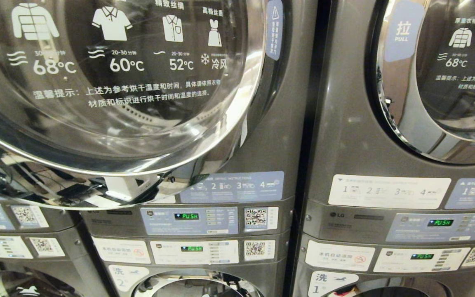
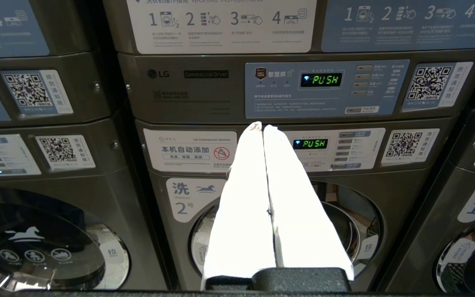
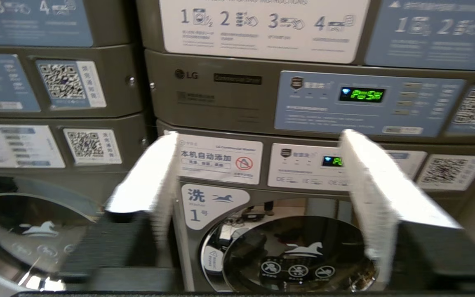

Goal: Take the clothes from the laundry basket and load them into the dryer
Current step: Open the dryer

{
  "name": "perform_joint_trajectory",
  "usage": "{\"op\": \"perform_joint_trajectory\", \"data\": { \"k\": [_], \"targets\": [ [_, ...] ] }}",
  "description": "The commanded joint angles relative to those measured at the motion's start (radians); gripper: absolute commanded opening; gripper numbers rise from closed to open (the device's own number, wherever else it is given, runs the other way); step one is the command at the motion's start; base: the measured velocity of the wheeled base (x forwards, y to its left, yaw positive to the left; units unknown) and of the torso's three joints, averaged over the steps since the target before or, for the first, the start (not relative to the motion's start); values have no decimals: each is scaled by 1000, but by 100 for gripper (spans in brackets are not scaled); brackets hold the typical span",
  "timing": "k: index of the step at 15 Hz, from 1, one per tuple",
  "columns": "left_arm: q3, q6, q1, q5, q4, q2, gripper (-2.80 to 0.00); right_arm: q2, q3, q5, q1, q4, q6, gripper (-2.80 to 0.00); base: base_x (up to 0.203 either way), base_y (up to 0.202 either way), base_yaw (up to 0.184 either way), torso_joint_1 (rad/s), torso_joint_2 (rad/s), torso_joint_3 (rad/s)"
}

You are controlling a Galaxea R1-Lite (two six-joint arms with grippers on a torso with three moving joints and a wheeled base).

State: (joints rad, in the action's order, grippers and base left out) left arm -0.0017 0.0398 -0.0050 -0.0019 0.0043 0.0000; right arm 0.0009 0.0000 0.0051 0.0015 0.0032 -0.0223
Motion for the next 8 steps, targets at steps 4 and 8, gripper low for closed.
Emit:
{"op": "perform_joint_trajectory", "data": {
  "k": [4,8],
  "targets": [
    [-114,-5,-1,-19,-3,10,-280,1,0,-5,0,0,10,-280,0,0,0,0,0,0],
    [-383,-81,-10,50,17,290,-280,1,0,-5,0,0,12,-280,0,0,0,0,0,0]
  ]
}}
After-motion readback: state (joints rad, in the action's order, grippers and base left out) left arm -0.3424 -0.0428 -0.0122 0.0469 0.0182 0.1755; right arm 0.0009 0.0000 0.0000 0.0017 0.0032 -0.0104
